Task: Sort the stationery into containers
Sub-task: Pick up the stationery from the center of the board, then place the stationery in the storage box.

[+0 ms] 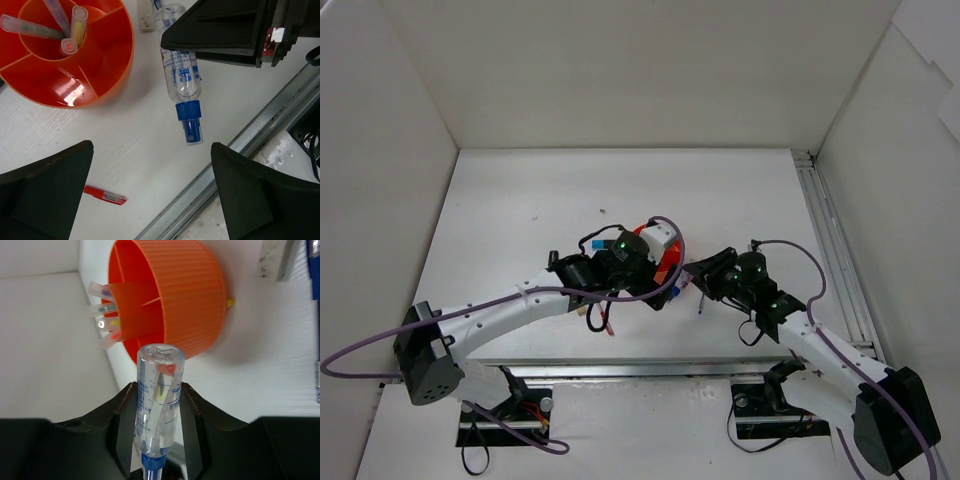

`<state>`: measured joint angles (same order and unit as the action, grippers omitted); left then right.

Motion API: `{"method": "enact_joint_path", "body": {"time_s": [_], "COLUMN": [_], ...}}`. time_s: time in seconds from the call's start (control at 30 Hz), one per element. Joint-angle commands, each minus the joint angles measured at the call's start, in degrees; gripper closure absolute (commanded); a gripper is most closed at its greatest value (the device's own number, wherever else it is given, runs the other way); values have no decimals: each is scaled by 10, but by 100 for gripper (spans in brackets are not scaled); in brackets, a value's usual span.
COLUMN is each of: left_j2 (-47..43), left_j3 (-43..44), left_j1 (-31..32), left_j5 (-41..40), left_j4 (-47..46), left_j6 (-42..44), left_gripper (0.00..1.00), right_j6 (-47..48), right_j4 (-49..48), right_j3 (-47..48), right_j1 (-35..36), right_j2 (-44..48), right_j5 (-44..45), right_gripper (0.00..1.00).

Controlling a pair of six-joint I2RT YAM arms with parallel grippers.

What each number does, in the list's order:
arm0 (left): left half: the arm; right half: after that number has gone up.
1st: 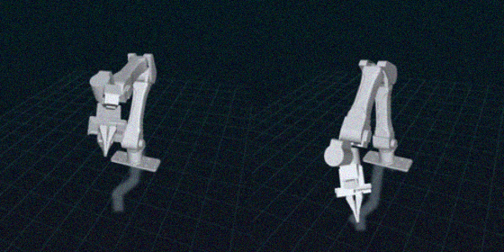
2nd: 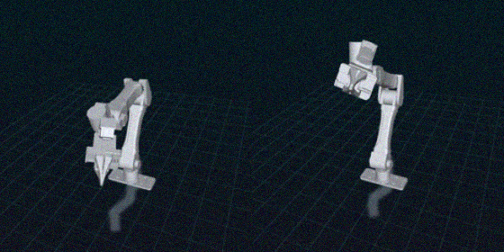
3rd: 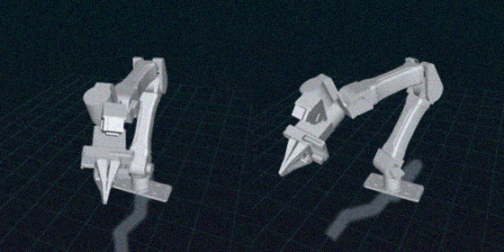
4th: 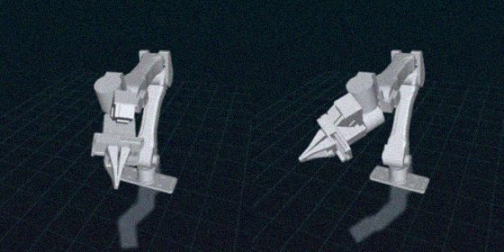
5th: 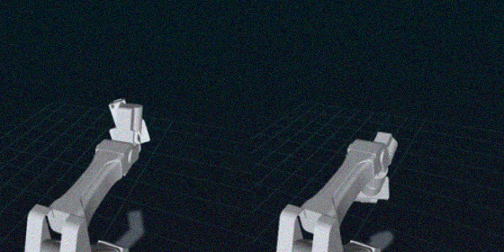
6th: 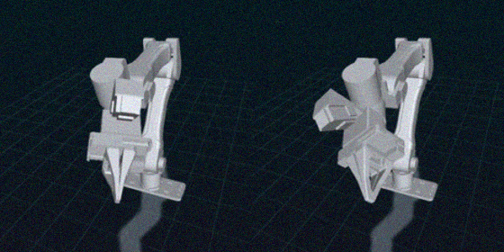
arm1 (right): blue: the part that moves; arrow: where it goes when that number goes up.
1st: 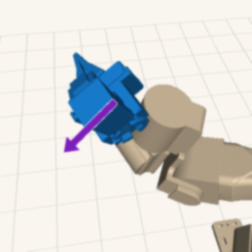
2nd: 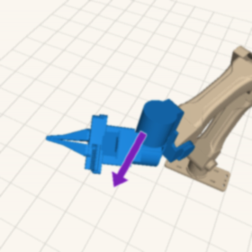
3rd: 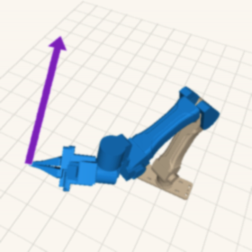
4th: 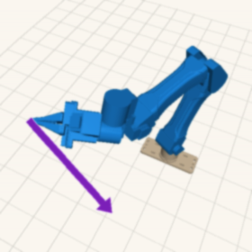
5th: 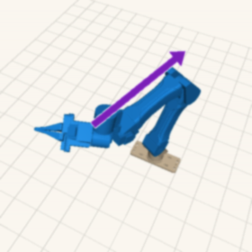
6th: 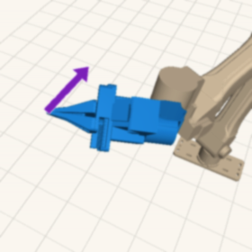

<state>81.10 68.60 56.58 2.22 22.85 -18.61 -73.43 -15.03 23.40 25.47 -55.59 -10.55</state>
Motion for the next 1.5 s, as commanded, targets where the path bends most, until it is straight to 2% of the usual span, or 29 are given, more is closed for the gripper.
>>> {"method": "enact_joint_path", "body": {"time_s": [0.0, 0.03, 0.07, 0.17, 0.37, 0.57, 0.73, 0.8, 1.0, 1.1, 1.2, 1.33, 1.47], "left_j2": [-60, -69, -80, -123, -157, -133, -108, -97, -75, -77, -74, -70, -67], "left_j3": [-17, -30, -54, -91, -121, -131, -128, -129, -131, -140, -152, -154, -152], "left_j1": [9, 14, 14, 14, 20, 25, 25, 25, 25, 25, 25, 14, 3], "left_j5": [-41, -42, -45, -42, -29, -35, -29, -29, -65, -45, -42, -51, -70], "left_j4": [-106, -120, -133, -184, -247, -348, -387, -401, -433, -456, -470, -461, -456], "left_j6": [22, 22, 22, 24, 51, 74, 75, 74, 73, 78, 79, 70, 62], "left_gripper": [0, 0, 0, 0, 0, 0, 0, 0, 0, 0, 6, 21, 22], "right_j6": [-141, -187, -207, -258, -306, -353, -383, -399, -414, -418, -428, -433, -424], "right_j4": [-137, -157, -195, -224, -247, -288, -314, -353, -401, -416, -434, -439, -439], "right_j3": [0, -12, -17, -15, 3, 15, 16, 13, 26, 22, 13, 7, 13], "right_j1": [-15, -21, -24, -29, -33, -22, -15, -16, 0, 4, 5, 5, 7], "right_j2": [14, 12, 10, -2, -18, -39, -57, -76, -112, -114, -110, -100, -102], "right_j5": [-54, -61, -68, -83, -83, -89, -94, -101, -122, -122, -116, -111, -118], "right_gripper": [100, 100, 100, 100, 100, 100, 100, 100, 100, 100, 100, 100, 100]}}
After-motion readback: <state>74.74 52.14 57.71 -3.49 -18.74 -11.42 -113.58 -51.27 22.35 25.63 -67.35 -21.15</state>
